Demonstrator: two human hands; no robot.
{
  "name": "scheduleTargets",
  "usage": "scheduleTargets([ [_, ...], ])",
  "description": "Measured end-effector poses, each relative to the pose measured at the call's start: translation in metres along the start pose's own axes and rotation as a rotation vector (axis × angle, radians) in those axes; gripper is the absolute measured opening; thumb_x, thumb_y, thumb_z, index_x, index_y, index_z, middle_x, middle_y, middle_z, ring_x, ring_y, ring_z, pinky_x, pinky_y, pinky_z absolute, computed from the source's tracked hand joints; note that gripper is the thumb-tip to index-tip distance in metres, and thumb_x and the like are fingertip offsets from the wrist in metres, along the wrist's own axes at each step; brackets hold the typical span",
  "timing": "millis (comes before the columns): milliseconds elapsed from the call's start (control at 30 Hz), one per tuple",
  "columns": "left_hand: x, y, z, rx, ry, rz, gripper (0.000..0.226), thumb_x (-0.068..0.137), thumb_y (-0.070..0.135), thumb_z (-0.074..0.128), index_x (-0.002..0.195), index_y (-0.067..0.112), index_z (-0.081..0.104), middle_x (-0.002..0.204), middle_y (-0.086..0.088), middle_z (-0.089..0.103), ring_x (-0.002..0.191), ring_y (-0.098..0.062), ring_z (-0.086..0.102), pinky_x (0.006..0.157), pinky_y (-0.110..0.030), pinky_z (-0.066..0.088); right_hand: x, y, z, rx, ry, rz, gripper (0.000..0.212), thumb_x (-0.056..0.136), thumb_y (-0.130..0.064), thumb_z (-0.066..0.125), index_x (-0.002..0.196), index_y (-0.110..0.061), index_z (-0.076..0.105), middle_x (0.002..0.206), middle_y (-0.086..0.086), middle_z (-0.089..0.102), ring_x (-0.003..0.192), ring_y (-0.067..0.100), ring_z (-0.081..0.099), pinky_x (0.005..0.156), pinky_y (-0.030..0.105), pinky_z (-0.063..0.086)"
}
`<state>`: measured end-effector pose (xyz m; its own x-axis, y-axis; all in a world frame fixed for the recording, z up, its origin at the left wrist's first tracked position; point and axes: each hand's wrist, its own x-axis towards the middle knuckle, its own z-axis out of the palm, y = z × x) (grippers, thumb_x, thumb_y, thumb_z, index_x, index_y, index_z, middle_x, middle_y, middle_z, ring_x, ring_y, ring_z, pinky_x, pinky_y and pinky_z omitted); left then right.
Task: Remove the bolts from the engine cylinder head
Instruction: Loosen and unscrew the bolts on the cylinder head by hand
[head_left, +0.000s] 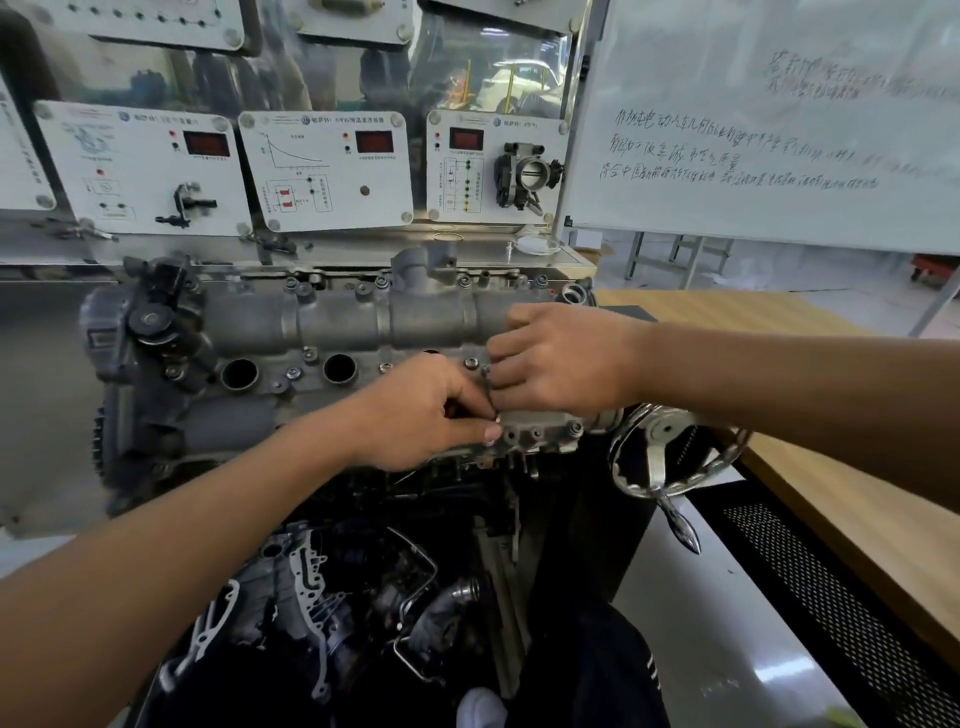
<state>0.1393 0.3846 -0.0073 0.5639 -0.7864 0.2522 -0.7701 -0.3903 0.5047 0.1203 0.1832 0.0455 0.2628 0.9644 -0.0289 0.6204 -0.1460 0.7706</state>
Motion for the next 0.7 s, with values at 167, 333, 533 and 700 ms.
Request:
scheduleTargets([
  [167, -0.008, 0.016, -0.028, 0.011, 0.263, 0.021, 0.008, 0.091, 0.027, 0.068, 0.093, 0.029, 0.076, 0.076, 0.025, 0.065, 0.073, 0.008, 0.059, 0.067, -0.003, 0.037, 0.001, 0.009, -0.034, 0.290, 0.044, 0.400, 0.021, 0.097, -0.029, 0.057, 0.086, -0.015, 0.070, 0.078, 0.002, 0.068, 0.073, 0.022, 0.057, 0.067, 0.036, 0.052],
  [333, -0.024, 0.016, -0.064, 0.178, 0.148, 0.049, 0.014, 0.094, 0.022, 0.065, 0.099, 0.025, 0.078, 0.077, 0.018, 0.063, 0.075, 0.004, 0.058, 0.068, -0.008, 0.036, 0.028, -0.040, -0.051, 0.887, 0.037, 0.974, 0.026, 0.098, -0.035, 0.056, 0.083, -0.018, 0.069, 0.063, -0.003, 0.067, 0.051, 0.005, 0.058, 0.055, 0.026, 0.051],
  [533, -0.068, -0.013, -0.046, 0.349, 0.144, 0.037, 0.019, 0.094, 0.018, 0.064, 0.110, 0.019, 0.074, 0.087, 0.021, 0.056, 0.083, 0.002, 0.053, 0.079, -0.017, 0.041, 0.059, -0.122, -0.045, 1.567, 0.260, 1.209, 0.035, 0.101, -0.032, 0.052, 0.079, -0.007, 0.065, 0.052, -0.001, 0.064, 0.038, 0.007, 0.048, 0.041, 0.018, 0.038],
  [700, -0.075, -0.027, -0.024, 0.377, 0.151, 0.097, 0.019, 0.095, 0.018, 0.063, 0.109, 0.016, 0.074, 0.094, 0.007, 0.066, 0.091, -0.005, 0.053, 0.085, -0.018, 0.039, 0.090, -0.179, -0.027, 1.621, 0.522, 1.420, 0.030, 0.099, -0.035, 0.053, 0.078, -0.017, 0.065, 0.051, 0.002, 0.064, 0.037, 0.002, 0.045, 0.040, 0.015, 0.033],
])
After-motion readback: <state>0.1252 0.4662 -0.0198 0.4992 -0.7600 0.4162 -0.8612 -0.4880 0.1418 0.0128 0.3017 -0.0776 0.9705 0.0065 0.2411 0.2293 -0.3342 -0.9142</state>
